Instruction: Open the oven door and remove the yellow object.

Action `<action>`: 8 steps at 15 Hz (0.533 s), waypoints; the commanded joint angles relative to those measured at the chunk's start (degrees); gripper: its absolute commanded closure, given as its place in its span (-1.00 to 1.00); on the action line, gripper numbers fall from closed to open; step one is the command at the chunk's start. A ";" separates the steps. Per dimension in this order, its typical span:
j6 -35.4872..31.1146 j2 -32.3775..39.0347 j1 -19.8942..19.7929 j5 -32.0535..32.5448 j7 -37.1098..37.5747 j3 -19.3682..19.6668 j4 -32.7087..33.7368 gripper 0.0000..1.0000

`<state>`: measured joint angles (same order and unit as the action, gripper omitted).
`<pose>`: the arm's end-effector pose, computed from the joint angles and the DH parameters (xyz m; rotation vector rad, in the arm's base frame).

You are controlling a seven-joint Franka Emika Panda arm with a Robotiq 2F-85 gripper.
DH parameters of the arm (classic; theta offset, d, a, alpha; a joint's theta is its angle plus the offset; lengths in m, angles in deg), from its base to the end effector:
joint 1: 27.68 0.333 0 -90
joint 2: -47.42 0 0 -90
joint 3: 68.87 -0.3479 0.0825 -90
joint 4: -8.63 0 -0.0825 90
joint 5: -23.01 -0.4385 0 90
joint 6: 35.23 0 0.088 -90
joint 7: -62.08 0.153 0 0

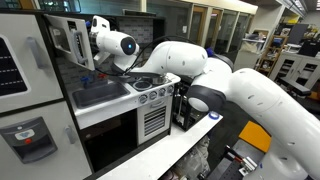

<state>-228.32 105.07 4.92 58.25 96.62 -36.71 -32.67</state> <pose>0.8357 0.4013 0.5502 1.9390 0.9214 2.2282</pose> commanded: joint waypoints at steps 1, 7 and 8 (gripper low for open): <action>-0.31 -0.73 -0.08 1.43 -0.36 -1.38 -2.40 -0.38; 1.86 -0.39 -0.03 0.01 0.46 0.57 -2.22 -1.00; 2.34 -0.29 -0.03 -0.37 0.74 1.15 -2.07 -1.00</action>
<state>-227.53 105.07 4.63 58.22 96.68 -36.96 -33.53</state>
